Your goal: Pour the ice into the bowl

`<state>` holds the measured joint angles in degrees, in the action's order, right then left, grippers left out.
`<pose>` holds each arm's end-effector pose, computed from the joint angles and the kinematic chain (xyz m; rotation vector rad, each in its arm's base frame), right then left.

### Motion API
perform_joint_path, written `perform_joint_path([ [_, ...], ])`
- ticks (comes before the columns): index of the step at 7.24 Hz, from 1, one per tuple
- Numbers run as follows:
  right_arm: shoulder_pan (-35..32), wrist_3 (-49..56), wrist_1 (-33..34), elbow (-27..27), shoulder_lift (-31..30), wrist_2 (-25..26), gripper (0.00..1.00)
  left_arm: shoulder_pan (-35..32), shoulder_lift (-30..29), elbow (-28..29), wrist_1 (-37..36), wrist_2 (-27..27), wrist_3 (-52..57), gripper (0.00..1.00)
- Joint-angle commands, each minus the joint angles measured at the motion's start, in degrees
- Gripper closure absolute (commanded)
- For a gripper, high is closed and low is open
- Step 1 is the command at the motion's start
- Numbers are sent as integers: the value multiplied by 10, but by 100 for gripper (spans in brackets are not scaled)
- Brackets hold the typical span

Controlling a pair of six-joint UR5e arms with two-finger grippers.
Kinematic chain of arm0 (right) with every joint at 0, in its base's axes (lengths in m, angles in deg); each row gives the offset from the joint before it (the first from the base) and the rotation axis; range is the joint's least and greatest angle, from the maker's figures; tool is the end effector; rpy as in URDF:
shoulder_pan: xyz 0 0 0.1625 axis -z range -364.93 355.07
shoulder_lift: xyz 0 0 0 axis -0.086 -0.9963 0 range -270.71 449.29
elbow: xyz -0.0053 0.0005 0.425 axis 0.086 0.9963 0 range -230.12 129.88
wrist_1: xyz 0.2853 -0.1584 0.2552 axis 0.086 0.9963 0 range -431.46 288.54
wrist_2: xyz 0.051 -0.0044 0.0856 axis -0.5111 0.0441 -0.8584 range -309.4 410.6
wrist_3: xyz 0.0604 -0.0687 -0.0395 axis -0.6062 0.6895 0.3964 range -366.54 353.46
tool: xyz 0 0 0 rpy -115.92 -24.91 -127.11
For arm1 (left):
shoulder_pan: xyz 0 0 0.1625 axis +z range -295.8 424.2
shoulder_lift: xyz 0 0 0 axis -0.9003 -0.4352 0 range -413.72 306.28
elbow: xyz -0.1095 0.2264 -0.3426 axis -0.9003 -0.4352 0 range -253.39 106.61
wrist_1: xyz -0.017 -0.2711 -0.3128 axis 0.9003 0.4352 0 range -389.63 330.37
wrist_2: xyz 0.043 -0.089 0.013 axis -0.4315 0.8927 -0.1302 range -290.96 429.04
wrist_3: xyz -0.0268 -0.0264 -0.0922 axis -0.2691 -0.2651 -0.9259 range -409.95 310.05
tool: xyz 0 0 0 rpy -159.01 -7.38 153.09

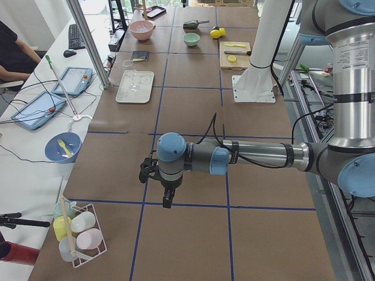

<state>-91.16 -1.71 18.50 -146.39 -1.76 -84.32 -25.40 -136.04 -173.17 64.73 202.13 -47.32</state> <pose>0.0306 -0.4917 0.6129 0.0944 -0.7836 -0.1782 -0.0623 -0.4429 0.6304 0.1220 0.7491 0.0927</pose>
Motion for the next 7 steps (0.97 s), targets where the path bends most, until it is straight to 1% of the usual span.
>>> perform_joint_path([
  [1, 0, 0, 0, -1, -1, -3, 0, 1, -4, 6, 0, 1, 0, 0],
  [2, 1, 0, 0, -1, 1, -4, 0, 0, -3, 6, -2, 1, 0, 0],
  [3, 3, 0, 0, -1, 1, -5, 0, 0, 0, -1, -22, 4, 0, 0],
  [4, 3, 0, 0, 0, 1, -7, 0, 1, -5, -7, -52, 6, 0, 0],
  [5, 5, 0, 0, 0, 1, -8, 0, 1, -7, -28, -93, 6, 0, 0],
  [6, 6, 0, 0, -1, 1, -9, 0, 1, -7, -35, -111, 6, 0, 0],
  [7, 5, 0, 0, -1, 0, -10, 0, 1, -6, -35, -110, 6, 1, 0],
])
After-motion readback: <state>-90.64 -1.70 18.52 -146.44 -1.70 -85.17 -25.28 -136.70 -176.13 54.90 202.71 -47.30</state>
